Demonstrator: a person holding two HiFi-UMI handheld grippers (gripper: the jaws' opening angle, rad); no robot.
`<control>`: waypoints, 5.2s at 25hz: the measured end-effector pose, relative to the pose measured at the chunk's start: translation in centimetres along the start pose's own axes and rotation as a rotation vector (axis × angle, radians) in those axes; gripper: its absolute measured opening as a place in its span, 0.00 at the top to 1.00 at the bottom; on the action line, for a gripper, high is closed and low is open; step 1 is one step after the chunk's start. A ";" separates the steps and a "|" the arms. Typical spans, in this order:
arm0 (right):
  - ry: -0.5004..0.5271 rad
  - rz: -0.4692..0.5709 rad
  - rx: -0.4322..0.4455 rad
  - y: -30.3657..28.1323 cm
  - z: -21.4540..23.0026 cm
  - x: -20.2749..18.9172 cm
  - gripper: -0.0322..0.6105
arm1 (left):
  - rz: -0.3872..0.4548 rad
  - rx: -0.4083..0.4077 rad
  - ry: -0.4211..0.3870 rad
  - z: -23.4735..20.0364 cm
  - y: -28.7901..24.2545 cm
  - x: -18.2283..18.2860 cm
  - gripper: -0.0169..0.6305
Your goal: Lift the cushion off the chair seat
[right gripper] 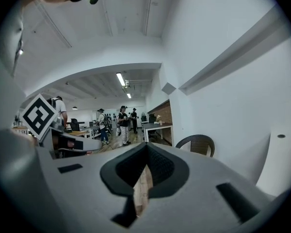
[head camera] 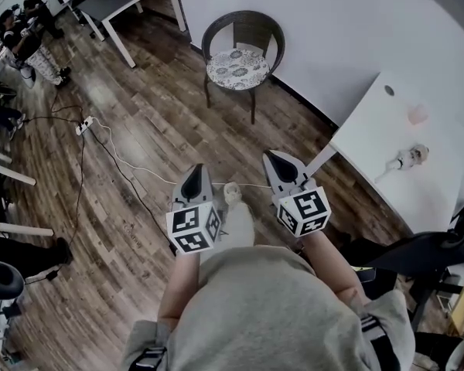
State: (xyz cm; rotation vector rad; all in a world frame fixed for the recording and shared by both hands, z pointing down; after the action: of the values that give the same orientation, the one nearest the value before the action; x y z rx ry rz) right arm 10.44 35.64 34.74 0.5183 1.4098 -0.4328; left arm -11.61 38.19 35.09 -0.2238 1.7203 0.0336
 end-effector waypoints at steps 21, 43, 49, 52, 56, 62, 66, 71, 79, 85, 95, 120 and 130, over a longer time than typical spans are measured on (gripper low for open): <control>0.037 -0.048 -0.040 -19.1 12.6 -0.8 0.95 | -0.054 -0.033 -0.013 -4.9 -22.7 2.4 0.96; 0.020 -0.076 -0.085 -35.1 24.8 -2.7 0.95 | -0.110 -0.024 -0.029 -8.6 -41.3 3.3 0.96; 0.035 -0.130 -0.078 -39.8 29.5 -5.3 0.95 | -0.135 0.036 -0.009 -9.3 -47.2 2.1 0.96; 0.039 -0.161 -0.076 -42.2 32.0 -6.8 0.95 | -0.145 0.045 0.003 -9.4 -50.3 1.5 0.96; 0.042 -0.212 -0.081 -45.5 34.8 -9.7 0.95 | -0.169 0.047 0.014 -10.0 -54.3 0.4 0.96; 0.036 -0.309 -0.078 -49.6 38.2 -15.8 0.95 | -0.216 0.054 0.031 -10.9 -59.1 -2.9 0.96; 0.017 -0.375 -0.076 -51.4 40.0 -20.5 0.95 | -0.243 0.067 0.044 -11.5 -61.2 -5.4 0.96; -0.025 -0.458 -0.104 -52.5 42.0 -26.4 0.95 | -0.286 0.086 0.056 -12.3 -63.1 -8.5 0.96; -0.037 -0.588 -0.123 -53.2 44.6 -35.0 0.95 | -0.336 0.096 0.072 -13.0 -65.6 -12.9 0.96; -0.038 -0.685 -0.114 -53.6 45.9 -41.3 0.87 | -0.362 0.086 0.081 -13.4 -67.5 -15.8 0.96; -0.045 -0.831 -0.092 -53.4 47.3 -50.2 0.72 | -0.419 0.076 0.095 -14.2 -69.8 -20.1 0.96; -0.012 -0.975 -0.049 -54.9 47.6 -55.0 0.72 | -0.473 0.058 0.114 -14.3 -70.0 -22.5 0.96; 0.021 -0.972 -0.066 -55.5 47.0 -51.5 0.90 | -0.456 0.029 0.117 -13.9 -69.6 -20.0 0.96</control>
State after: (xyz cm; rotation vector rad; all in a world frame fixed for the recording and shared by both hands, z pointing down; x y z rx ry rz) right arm 10.67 -37.83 85.19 -0.2636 1.6278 -1.1459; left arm -10.56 -29.54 64.29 -0.6011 1.7479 -0.3457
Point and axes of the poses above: the fingertips, and each gripper's own axes: y backward along the fingers, z to its right, x out of its top, the point moved 9 cm from there along y, backward along the fingers, and after that the axes turned 11 degrees about z, right-handed, at the moved point
